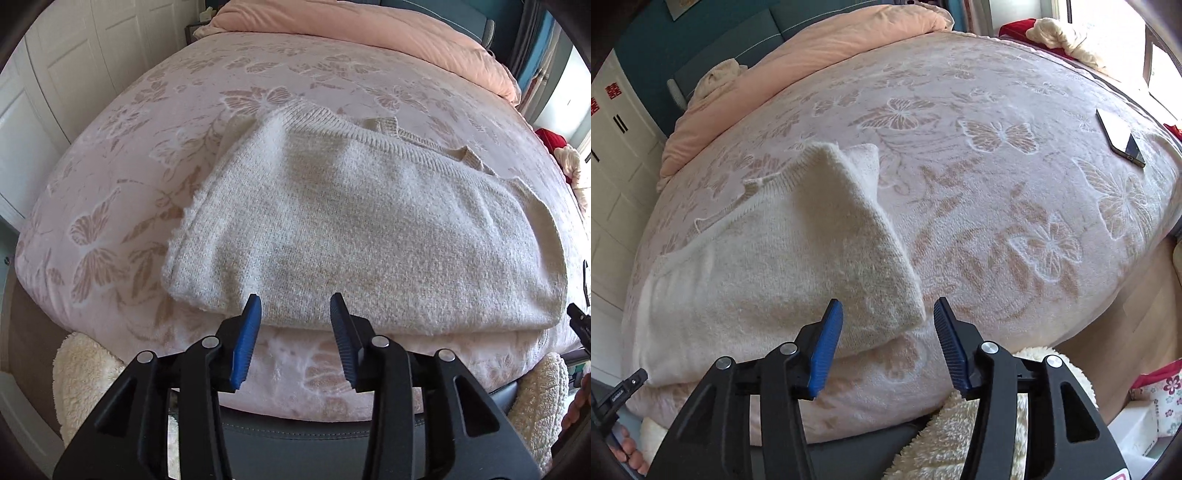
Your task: Fold small clothes
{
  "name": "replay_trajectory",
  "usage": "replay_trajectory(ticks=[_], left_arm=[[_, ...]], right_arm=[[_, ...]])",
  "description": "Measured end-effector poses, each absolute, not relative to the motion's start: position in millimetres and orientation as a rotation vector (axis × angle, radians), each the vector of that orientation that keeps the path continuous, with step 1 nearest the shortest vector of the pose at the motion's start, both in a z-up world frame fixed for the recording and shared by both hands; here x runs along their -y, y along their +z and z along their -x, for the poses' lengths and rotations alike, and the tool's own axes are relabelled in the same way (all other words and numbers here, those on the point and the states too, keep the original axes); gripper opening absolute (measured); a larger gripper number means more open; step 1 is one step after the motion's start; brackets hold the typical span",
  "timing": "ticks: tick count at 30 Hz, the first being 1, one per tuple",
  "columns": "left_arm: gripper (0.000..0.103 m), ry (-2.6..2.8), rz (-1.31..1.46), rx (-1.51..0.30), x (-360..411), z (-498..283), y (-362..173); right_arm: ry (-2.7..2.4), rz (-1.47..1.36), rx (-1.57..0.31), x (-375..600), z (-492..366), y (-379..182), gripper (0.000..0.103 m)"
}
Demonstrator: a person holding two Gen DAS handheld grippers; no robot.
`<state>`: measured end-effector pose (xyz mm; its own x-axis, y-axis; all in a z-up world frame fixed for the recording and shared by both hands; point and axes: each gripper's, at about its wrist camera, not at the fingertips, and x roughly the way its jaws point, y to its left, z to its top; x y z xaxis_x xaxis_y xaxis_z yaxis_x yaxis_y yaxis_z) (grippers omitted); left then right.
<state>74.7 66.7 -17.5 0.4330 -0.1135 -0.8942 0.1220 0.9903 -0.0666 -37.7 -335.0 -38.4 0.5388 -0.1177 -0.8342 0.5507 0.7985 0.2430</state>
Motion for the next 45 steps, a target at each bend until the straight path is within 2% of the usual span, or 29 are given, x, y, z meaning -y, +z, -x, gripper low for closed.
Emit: replay_trajectory(ticks=[2,6,9,16,20,24,25,27,28,29,30,33,38,42,45], left_arm=[[0.046,-0.137,-0.002,-1.104,-69,-75,-14],[0.049,-0.107,0.000,-1.096,-75,-77,-10],[0.056,-0.093,0.023,-1.093,-84,-85,-8],[0.089,-0.132,0.156,-1.028,-97,-150,16],[0.091,-0.121,0.174,-1.025,-95,-196,4],[0.091,-0.090,0.196,-1.096,-92,-224,-28],[0.089,-0.090,0.196,-1.102,-91,-227,-33],[0.061,-0.122,0.188,-1.101,-87,-230,-40],[0.036,-0.130,0.178,-1.121,-85,-231,-45],[0.009,-0.125,0.176,-1.141,-84,-231,-48],[0.008,-0.127,0.193,-1.143,-85,-229,-49],[0.006,-0.162,0.263,-1.065,-94,-213,-24],[0.006,-0.264,0.376,-0.913,-120,-162,59],[0.006,-0.329,0.423,-0.784,-150,-99,123],[0.006,-0.326,0.397,-0.699,-166,-62,149]], right_arm=[[-0.428,-0.520,-0.908,338,30,-33,0.059],[-0.399,-0.523,-0.901,340,15,-29,0.061],[-0.379,-0.499,-0.905,337,1,-26,0.064],[-0.341,-0.466,-0.900,342,-43,-18,0.071],[-0.368,-0.439,-0.923,348,-73,-24,0.075],[-0.383,-0.410,-0.953,349,-100,-35,0.077],[-0.382,-0.401,-0.961,348,-106,-38,0.077],[-0.380,-0.397,-0.992,348,-117,-48,0.076],[-0.381,-0.405,-1.016,349,-121,-53,0.069],[-0.389,-0.411,-1.030,348,-123,-57,0.040],[-0.399,-0.411,-1.038,347,-123,-59,0.013],[-0.364,-0.473,-0.956,348,-108,-42,0.011],[-0.208,-0.598,-0.639,344,-31,47,0.007],[-0.070,-0.489,-0.426,321,45,128,0.007],[-0.043,-0.379,-0.362,310,85,164,0.007]])
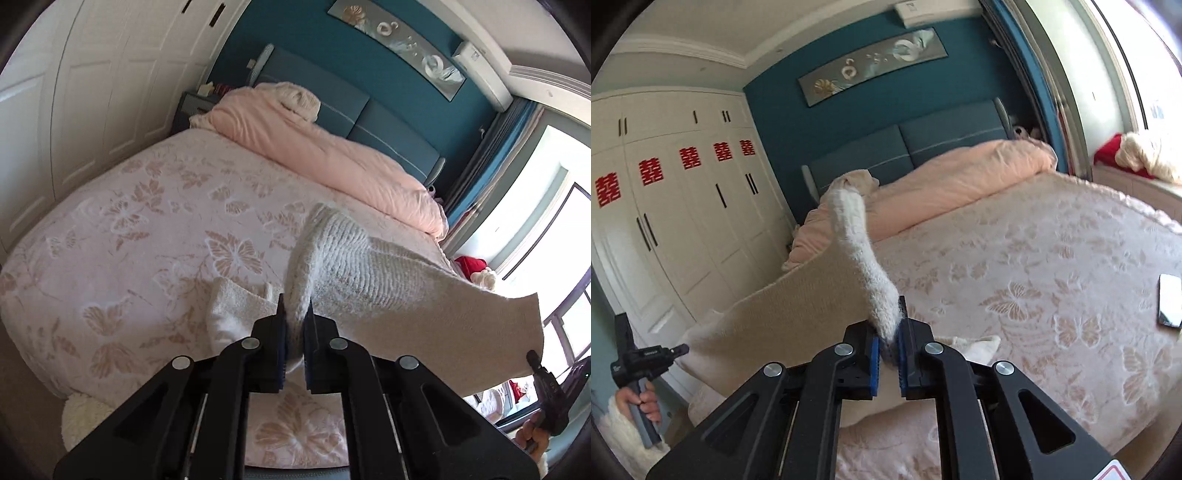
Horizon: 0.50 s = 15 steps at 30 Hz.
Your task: Fold small clothes
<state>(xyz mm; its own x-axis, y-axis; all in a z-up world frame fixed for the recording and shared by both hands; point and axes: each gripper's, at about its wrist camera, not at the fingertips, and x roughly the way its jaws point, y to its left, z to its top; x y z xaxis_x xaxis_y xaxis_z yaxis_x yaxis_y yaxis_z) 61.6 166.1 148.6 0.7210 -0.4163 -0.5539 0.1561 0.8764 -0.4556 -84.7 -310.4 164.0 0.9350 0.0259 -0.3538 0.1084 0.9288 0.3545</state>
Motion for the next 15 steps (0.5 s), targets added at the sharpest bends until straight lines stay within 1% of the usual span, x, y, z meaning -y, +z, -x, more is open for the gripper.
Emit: replay_trajectory(ticks=[3,6,8,10,11,12,13,14,15], left_arm=[[0.006,-0.309,0.448,-0.709,-172,-69,145],[0.006,-0.295,0.427,-0.775,-156,-114,121],[0.007,-0.230,0.355,-0.858,-135,-154,89],[0.011,-0.216,0.280,-0.986,-114,-192,36],[0.014,-0.135,0.218,-1.053,-107,-205,6],[0.014,-0.068,0.163,-1.127,-104,-213,-22],[0.014,-0.022,0.124,-1.175,-105,-212,-42],[0.015,-0.006,0.135,-1.183,-112,-204,-49],[0.018,-0.030,0.195,-1.148,-122,-189,-47]], right_arm=[[-0.037,-0.431,-0.349,319,81,166,0.007],[-0.071,-0.511,-0.400,342,31,137,0.007],[-0.099,-0.620,-0.514,363,-18,91,0.008],[-0.173,-0.728,-0.682,382,-64,27,0.014],[-0.229,-0.773,-0.775,388,-79,-4,0.014],[-0.313,-0.759,-0.868,389,-87,-26,0.014],[-0.385,-0.722,-0.911,386,-83,-36,0.014],[-0.388,-0.731,-0.882,381,-71,-37,0.014],[-0.354,-0.757,-0.838,376,-54,-35,0.017]])
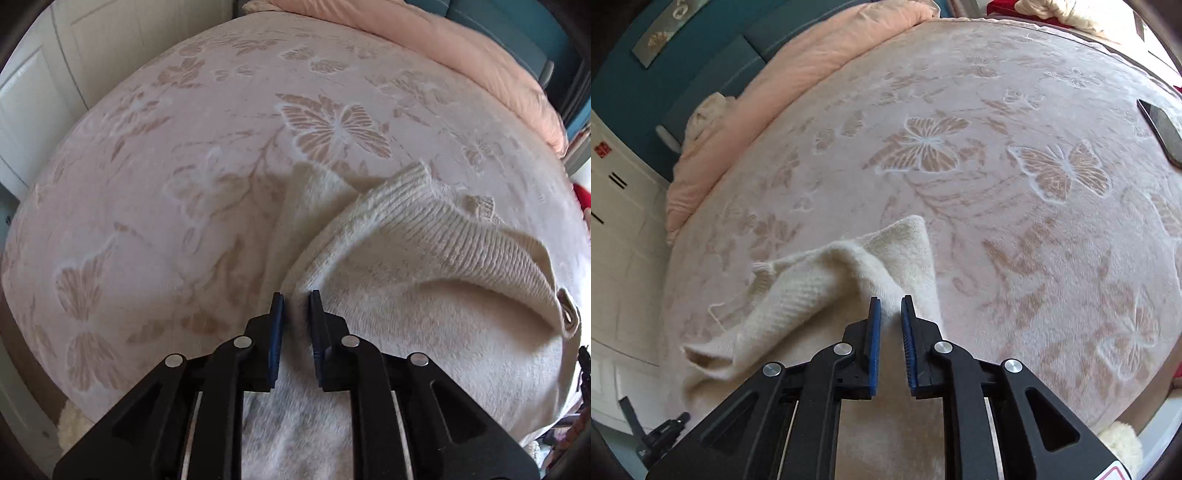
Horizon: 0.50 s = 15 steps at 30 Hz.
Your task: Fold small clothes
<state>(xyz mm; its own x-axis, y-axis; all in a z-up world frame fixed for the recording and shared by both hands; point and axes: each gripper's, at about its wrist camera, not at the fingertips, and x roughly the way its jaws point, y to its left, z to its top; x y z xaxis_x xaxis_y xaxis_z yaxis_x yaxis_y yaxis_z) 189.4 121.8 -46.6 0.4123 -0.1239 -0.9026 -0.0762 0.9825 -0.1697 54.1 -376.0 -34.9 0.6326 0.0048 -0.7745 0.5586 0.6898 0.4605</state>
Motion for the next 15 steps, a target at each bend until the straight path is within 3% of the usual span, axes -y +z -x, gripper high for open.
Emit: replay_trajectory(ticks=[1,2,3,7,9,11,15], left_arm=[[0.030,-0.049,0.240,-1.108,-132,-173,-41],[0.050,-0.034,0.246,-1.091,-139,-156,-36],[0.055,-0.014,0.242,-1.079,-147,-142,-32],[0.056,-0.005,0.249,-1.054,-155,-119,-22],[0.058,-0.033,0.258,-1.041,-145,-127,-16],[0.067,-0.035,0.211,-1.045,-131,-141,-13],[0.067,-0.057,0.241,-1.085,-119,-163,-15]], right_arm=[[-0.330,-0.761,-0.820,371,-39,-32,0.021],[-0.328,-0.738,-0.825,364,-23,-30,0.033],[-0.329,-0.698,-0.839,357,-11,-30,0.035],[-0.300,-0.564,-0.884,339,-2,-26,0.035],[-0.283,-0.545,-0.884,337,-18,-23,0.043],[-0.327,-0.513,-0.882,340,-38,-22,0.046],[-0.390,-0.554,-0.866,359,-66,-18,0.049]])
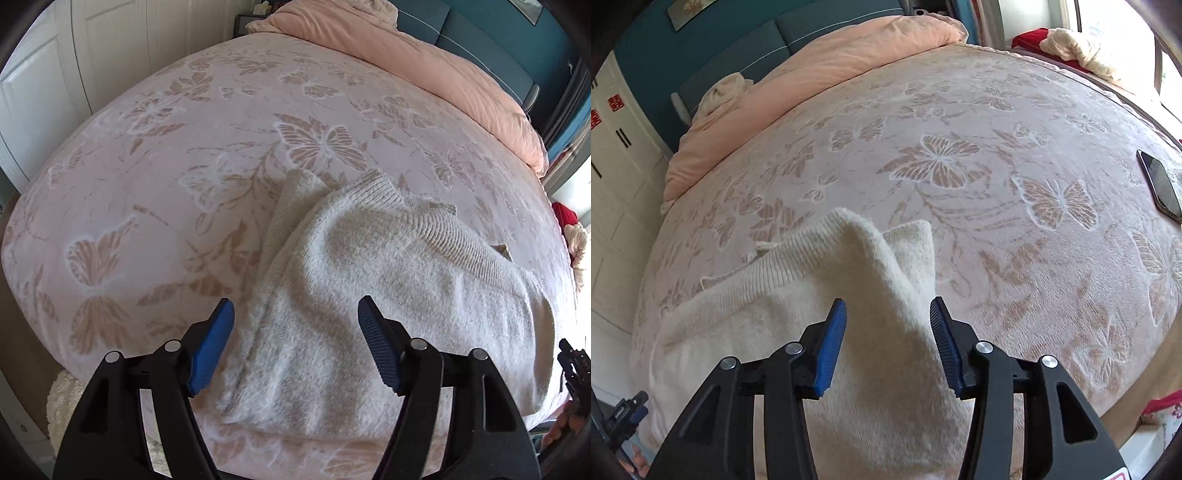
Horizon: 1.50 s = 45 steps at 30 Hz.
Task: Fold small clothes
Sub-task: 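Fold the sweater over again with both tools and release onto the bed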
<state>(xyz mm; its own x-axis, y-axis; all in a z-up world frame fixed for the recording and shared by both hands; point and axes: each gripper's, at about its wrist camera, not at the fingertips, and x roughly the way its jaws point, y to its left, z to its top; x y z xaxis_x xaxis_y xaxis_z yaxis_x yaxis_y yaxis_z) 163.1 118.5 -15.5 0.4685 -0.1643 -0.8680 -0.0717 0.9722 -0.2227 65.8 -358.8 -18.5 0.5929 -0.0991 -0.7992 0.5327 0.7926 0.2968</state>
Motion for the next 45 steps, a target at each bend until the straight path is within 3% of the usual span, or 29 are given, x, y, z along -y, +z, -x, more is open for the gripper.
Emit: replay_trajectory(ticks=[2,4,6,7,8,9,10,14,16,19,20,21,25,27,29,31,39,43,45], left_arm=[[0.070,-0.073,0.235,-1.045,-111,-176,-7],[0.079,-0.085,0.191,-1.031,-99,-200,-3],[0.080,-0.068,0.155,-1.063,-89,-229,-15],[0.078,-0.046,0.145,-1.096,-87,-243,-25],[0.061,-0.039,0.152,-1.135,-88,-255,-37],[0.041,-0.037,0.166,-1.174,-89,-265,-47],[0.009,-0.066,0.205,-1.210,-92,-272,-55],[0.008,-0.120,0.330,-1.079,-106,-271,-24],[0.008,-0.096,0.392,-1.038,-116,-272,-15],[0.009,-0.051,0.298,-1.155,-106,-290,-52],[0.009,-0.042,0.254,-1.194,-102,-291,-65],[0.011,-0.041,0.240,-1.180,-102,-286,-65],[0.019,-0.059,0.236,-1.080,-110,-253,-31],[0.036,-0.061,0.235,-1.021,-121,-225,-14],[0.062,-0.060,0.279,-1.013,-134,-192,-5],[0.072,-0.064,0.356,-1.029,-147,-160,-8],[0.076,0.032,0.789,-1.202,-171,-98,-78],[0.086,0.033,0.824,-1.163,-166,-108,-78],[0.086,0.030,0.868,-1.159,-165,-114,-75]], right_arm=[[-0.372,-0.554,-0.845,363,-83,-12,0.056],[-0.346,-0.536,-0.879,365,-111,-14,0.074],[-0.338,-0.524,-0.981,367,-141,-33,0.076],[-0.358,-0.503,-1.034,367,-153,-43,0.073],[-0.362,-0.486,-1.073,363,-160,-52,0.045],[-0.345,-0.486,-1.105,360,-165,-57,0.014],[-0.305,-0.520,-1.110,357,-166,-55,0.010],[-0.154,-0.556,-0.819,348,-142,4,0.008],[-0.194,-0.580,-0.756,360,-133,8,0.008],[-0.321,-0.590,-1.004,387,-156,-60,0.009],[-0.344,-0.606,-1.079,391,-158,-81,0.008],[-0.341,-0.626,-1.041,391,-152,-80,0.012],[-0.360,-0.604,-0.849,373,-112,-26,0.022],[-0.338,-0.569,-0.805,356,-88,-8,0.025],[-0.284,-0.548,-0.826,335,-69,-4,0.025],[-0.228,-0.512,-0.863,309,-56,-5,0.025],[0.125,-0.384,-0.983,167,-86,-25,0.023],[0.118,-0.341,-1.137,134,-117,-80,0.023],[0.102,-0.329,-1.136,130,-117,-73,0.024]])
